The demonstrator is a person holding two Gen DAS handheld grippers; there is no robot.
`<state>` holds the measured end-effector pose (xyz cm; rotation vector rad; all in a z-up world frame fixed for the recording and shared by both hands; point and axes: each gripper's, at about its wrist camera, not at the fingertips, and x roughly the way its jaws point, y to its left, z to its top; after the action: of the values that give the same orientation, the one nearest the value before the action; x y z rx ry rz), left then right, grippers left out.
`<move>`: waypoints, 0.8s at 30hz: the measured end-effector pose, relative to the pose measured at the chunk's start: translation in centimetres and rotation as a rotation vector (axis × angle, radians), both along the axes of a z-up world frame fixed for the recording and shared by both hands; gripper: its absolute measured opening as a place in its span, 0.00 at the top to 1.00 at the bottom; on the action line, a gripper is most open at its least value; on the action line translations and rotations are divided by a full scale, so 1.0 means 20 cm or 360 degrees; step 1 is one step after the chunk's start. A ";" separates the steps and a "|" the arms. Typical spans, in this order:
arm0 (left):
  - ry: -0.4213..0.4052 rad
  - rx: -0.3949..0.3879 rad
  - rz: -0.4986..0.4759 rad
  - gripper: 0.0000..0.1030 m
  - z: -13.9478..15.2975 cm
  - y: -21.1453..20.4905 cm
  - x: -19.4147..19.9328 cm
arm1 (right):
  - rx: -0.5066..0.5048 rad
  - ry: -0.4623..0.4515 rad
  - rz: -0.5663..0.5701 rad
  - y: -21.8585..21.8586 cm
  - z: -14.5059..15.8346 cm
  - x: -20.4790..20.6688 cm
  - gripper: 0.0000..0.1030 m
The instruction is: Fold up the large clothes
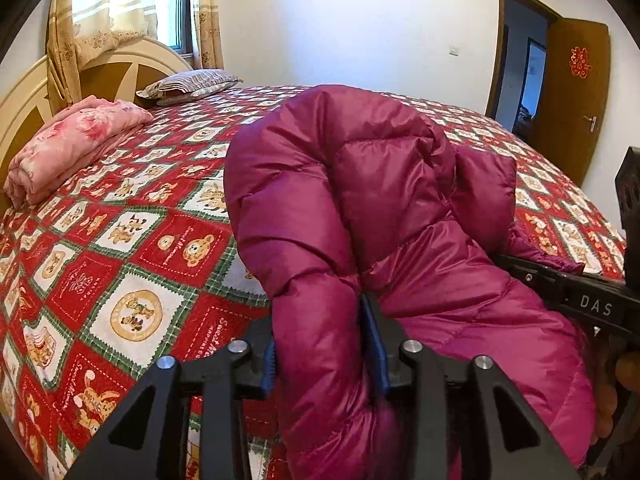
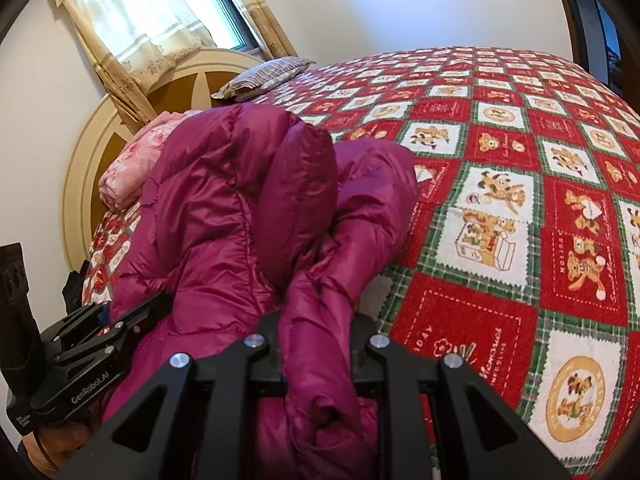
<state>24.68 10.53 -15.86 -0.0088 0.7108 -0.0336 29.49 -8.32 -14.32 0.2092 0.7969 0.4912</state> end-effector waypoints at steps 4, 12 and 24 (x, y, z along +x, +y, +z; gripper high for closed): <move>0.0001 0.0035 0.0036 0.45 -0.02 0.00 0.00 | -0.0011 0.0007 -0.0013 0.01 -0.01 0.01 0.77; 0.0007 0.0015 0.0154 0.21 -0.05 0.07 0.01 | -0.0005 0.0032 -0.0045 -0.01 -0.05 0.02 0.70; -0.0006 -0.0031 0.0162 0.20 -0.08 0.08 0.02 | -0.0017 0.0019 -0.0077 -0.01 -0.07 0.01 0.63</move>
<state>25.11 12.19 -17.43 -0.0633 0.7055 0.0567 29.77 -8.44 -15.71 0.2211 0.8042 0.4404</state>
